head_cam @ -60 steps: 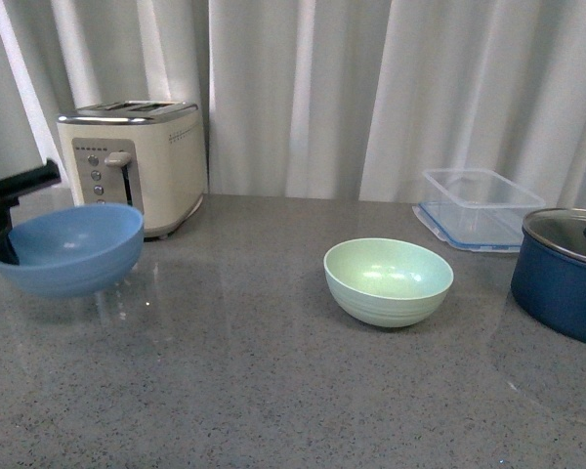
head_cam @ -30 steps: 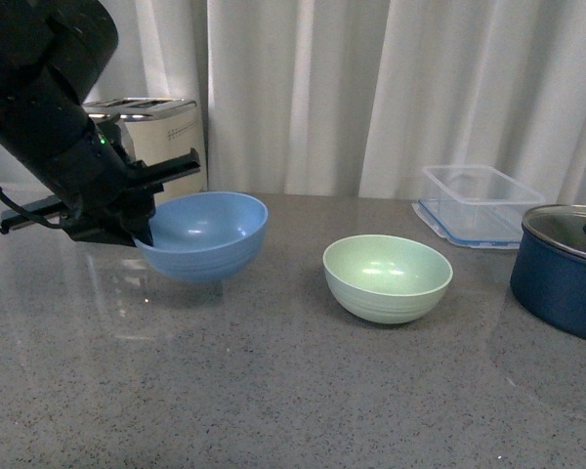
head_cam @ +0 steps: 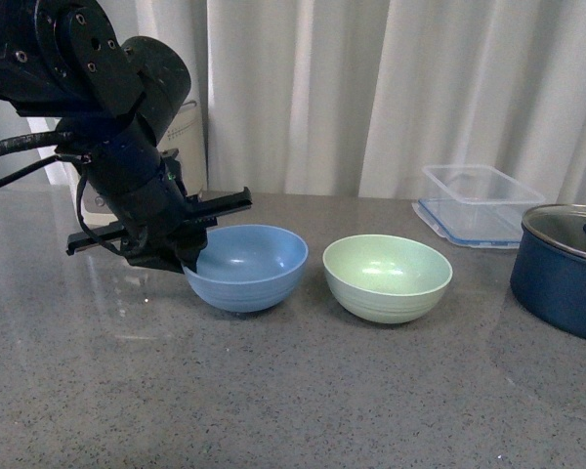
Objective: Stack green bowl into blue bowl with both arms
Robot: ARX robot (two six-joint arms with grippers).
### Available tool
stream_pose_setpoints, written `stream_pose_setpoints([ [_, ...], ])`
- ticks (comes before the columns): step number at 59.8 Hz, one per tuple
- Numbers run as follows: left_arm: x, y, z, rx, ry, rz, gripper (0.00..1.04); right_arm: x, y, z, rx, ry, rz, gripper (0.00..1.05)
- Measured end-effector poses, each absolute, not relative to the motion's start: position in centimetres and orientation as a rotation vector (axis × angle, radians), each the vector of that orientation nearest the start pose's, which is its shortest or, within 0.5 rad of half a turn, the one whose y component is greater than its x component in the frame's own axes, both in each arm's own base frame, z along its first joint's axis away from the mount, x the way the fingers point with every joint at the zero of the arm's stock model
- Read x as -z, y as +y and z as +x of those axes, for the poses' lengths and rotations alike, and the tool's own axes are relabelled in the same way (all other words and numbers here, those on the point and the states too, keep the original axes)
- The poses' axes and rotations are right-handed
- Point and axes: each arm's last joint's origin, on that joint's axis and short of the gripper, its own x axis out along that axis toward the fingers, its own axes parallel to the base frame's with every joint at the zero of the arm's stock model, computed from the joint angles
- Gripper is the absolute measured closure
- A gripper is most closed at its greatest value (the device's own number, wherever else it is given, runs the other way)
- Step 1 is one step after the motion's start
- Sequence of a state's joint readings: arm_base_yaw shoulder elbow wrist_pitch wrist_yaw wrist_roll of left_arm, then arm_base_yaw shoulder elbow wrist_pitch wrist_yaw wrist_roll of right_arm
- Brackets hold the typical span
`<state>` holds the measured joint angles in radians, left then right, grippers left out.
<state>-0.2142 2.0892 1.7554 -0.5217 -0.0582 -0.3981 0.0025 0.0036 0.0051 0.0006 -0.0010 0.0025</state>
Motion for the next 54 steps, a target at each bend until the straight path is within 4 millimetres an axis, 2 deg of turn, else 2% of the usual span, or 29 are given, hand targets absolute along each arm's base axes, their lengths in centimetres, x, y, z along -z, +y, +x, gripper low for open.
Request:
stream_pose_setpoints([
  [4,-23.6,-9.8,45.5,-0.022,0.863,-0.256,0.93,-16.5,0.0,9.8,-0.003,-0.002,0.002,0.1],
  [9,-24.0,-9.8,45.4,-0.01,0.853,-0.259,0.76,-16.5,0.0,9.8,-0.003,-0.002,0.002,0.1],
  [15,-24.7,-9.7,44.9,0.005,0.83,-0.254,0.61,-16.5,0.0,9.8,-0.003,-0.002,0.002,0.1],
  [26,-27.7,-8.9,42.0,0.031,0.684,-0.16,0.33,-16.5,0.0,9.8,-0.003,-0.002,0.002,0.1],
  [30,-29.6,-8.4,40.0,0.07,0.607,-0.129,0.22,-16.5,0.0,9.8,-0.003,-0.002,0.002,0.1],
  [34,-31.8,-7.4,36.8,0.104,0.512,-0.089,0.08,-16.5,0.0,9.8,-0.003,-0.002,0.002,0.1],
  [36,-32.5,-6.9,35.6,0.107,0.477,-0.068,0.05,-16.5,0.0,9.8,-0.003,-0.002,0.002,0.1],
  [42,-33.9,-5.2,31.4,0.101,0.329,-0.01,0.07,-16.5,0.0,9.8,-0.003,-0.002,0.002,0.1],
  [47,-33.8,-3.8,28.2,0.03,0.192,0.089,0.07,-16.5,0.0,9.8,-0.003,-0.002,0.002,0.1],
  [54,-31.9,-1.8,23.3,0.021,0.046,0.145,0.07,-16.5,0.0,9.8,-0.003,-0.002,0.002,0.1],
])
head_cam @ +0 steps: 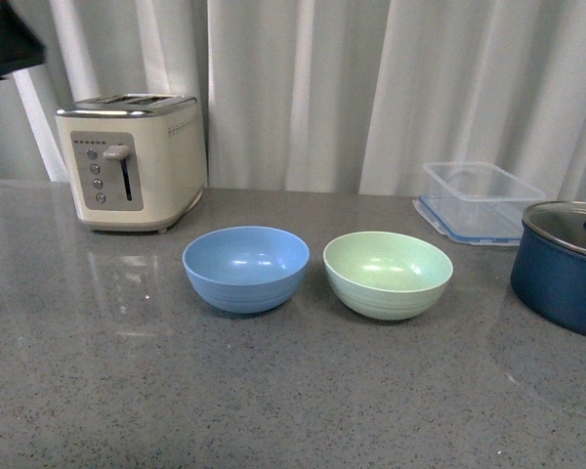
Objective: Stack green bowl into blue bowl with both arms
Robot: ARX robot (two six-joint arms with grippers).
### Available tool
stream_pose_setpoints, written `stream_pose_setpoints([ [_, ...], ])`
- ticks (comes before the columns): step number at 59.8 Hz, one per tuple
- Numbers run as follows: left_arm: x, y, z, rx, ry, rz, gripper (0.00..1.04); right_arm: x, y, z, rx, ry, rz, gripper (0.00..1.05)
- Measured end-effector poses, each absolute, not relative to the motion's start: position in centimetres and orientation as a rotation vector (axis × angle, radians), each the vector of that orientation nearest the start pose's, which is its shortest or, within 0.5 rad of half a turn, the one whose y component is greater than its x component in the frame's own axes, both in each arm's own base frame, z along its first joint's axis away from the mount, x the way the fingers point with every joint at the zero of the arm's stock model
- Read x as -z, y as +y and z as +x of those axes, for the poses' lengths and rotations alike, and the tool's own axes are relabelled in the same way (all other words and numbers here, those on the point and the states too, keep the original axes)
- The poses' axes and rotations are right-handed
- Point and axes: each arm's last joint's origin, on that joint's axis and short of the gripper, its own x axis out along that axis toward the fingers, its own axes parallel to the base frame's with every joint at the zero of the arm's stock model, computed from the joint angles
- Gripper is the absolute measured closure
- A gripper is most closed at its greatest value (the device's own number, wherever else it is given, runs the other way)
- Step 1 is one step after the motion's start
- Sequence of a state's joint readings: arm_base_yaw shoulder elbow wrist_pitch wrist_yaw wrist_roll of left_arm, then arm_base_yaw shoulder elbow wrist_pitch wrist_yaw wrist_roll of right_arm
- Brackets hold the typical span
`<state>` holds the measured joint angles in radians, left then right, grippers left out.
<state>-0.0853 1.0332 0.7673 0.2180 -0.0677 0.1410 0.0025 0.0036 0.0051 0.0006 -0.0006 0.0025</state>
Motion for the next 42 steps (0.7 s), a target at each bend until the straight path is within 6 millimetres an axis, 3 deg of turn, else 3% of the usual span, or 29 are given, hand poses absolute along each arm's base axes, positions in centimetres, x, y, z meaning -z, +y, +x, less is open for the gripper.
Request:
stream_pose_setpoints([
  [5,-31.3,-1.5,22.0,0.007,0.022,0.157,0.08,-16.5,0.0,9.8,-0.003,-0.002,0.002,0.1],
  [8,-30.7,-1.4,21.2,0.002,-0.024,0.089,0.21,-16.5,0.0,9.8,-0.004,-0.002,0.002,0.1],
  [17,-26.3,-0.3,19.3,0.015,0.012,0.022,0.51,-16.5,0.0,9.8,-0.003,-0.002,0.002,0.1],
  [33,-22.6,0.0,16.7,-0.002,0.008,0.004,0.97,-16.5,0.0,9.8,-0.004,-0.002,0.002,0.1],
  [35,-22.2,0.0,16.5,-0.002,0.01,-0.002,1.02,-16.5,0.0,9.8,-0.003,-0.002,0.002,0.1],
  [42,-21.1,0.0,15.6,0.0,0.012,-0.002,1.01,-16.5,0.0,9.8,-0.003,-0.002,0.002,0.1],
])
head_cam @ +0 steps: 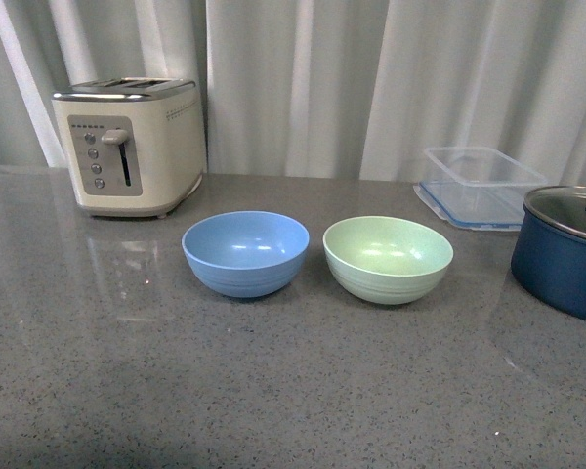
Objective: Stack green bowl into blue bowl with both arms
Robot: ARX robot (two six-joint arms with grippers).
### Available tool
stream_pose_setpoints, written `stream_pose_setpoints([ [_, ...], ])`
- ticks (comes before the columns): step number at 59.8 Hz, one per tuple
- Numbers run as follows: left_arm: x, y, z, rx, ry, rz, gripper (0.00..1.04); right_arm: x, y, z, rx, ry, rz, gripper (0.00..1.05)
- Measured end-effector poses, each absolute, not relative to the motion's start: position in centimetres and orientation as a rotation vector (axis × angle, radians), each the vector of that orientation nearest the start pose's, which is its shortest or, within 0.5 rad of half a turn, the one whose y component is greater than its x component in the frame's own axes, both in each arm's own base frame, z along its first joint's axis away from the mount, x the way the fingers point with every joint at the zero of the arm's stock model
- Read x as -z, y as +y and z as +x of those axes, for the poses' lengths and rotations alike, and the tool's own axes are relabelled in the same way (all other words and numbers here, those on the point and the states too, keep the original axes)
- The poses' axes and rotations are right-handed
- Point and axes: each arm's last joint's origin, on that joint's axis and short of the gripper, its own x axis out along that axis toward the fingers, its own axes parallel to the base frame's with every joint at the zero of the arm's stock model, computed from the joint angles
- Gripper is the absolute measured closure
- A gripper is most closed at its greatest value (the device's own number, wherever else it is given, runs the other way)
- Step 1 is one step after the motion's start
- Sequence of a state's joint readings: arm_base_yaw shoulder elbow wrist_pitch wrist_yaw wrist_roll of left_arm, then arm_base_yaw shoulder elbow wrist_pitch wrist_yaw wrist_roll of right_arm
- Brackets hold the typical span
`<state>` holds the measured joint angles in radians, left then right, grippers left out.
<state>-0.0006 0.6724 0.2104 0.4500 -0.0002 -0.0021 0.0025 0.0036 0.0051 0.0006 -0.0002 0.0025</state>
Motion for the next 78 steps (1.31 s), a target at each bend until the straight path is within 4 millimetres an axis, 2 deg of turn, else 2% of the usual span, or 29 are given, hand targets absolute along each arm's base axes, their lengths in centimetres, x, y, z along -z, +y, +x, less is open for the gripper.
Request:
stream_pose_setpoints([
  [23,-18.7,0.0,13.4,0.0,0.006,-0.002,1.01,-16.5,0.0,9.8,-0.003,-0.002,0.002,0.1],
  [50,-17.2,0.0,11.9,0.0,-0.004,-0.002,1.01,-16.5,0.0,9.8,-0.003,-0.002,0.002,0.1],
  [78,-17.4,0.0,10.9,0.0,-0.025,-0.002,1.01,-16.5,0.0,9.8,-0.003,-0.002,0.002,0.1],
])
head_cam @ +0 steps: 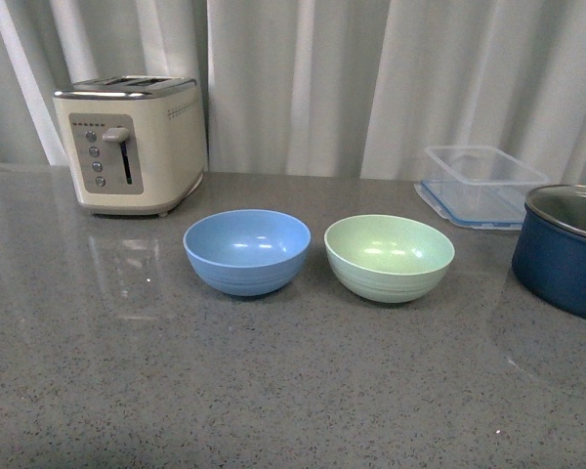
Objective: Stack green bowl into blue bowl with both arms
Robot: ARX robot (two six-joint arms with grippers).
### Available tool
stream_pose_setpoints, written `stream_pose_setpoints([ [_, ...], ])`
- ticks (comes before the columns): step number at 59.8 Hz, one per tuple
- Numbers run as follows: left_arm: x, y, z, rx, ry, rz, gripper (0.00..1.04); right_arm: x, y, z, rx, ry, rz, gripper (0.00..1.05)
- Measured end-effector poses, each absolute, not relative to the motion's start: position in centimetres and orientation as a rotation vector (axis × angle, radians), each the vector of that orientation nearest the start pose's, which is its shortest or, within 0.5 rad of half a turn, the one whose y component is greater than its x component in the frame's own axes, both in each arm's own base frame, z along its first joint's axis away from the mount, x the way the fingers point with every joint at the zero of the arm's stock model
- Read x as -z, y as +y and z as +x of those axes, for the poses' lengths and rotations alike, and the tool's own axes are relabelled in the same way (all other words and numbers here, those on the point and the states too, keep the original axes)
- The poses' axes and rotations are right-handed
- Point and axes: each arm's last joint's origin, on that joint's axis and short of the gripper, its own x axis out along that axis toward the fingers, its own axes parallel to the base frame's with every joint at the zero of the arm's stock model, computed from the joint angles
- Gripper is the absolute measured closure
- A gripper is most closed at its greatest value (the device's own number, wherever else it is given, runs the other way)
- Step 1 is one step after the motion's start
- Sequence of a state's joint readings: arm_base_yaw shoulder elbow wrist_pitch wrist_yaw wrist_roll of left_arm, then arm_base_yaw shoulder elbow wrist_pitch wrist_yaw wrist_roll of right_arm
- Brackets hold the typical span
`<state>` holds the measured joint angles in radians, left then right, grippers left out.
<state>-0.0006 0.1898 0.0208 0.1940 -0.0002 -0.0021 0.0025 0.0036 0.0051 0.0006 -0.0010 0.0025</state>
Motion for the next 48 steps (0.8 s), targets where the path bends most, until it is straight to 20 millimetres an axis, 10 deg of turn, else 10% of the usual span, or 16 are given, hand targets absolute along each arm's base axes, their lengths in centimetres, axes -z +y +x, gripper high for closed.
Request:
stream_pose_setpoints([
  [48,-17.0,0.0,9.7,0.0,-0.018,-0.002,1.01,-16.5,0.0,9.8,-0.003,-0.002,0.002,0.1],
])
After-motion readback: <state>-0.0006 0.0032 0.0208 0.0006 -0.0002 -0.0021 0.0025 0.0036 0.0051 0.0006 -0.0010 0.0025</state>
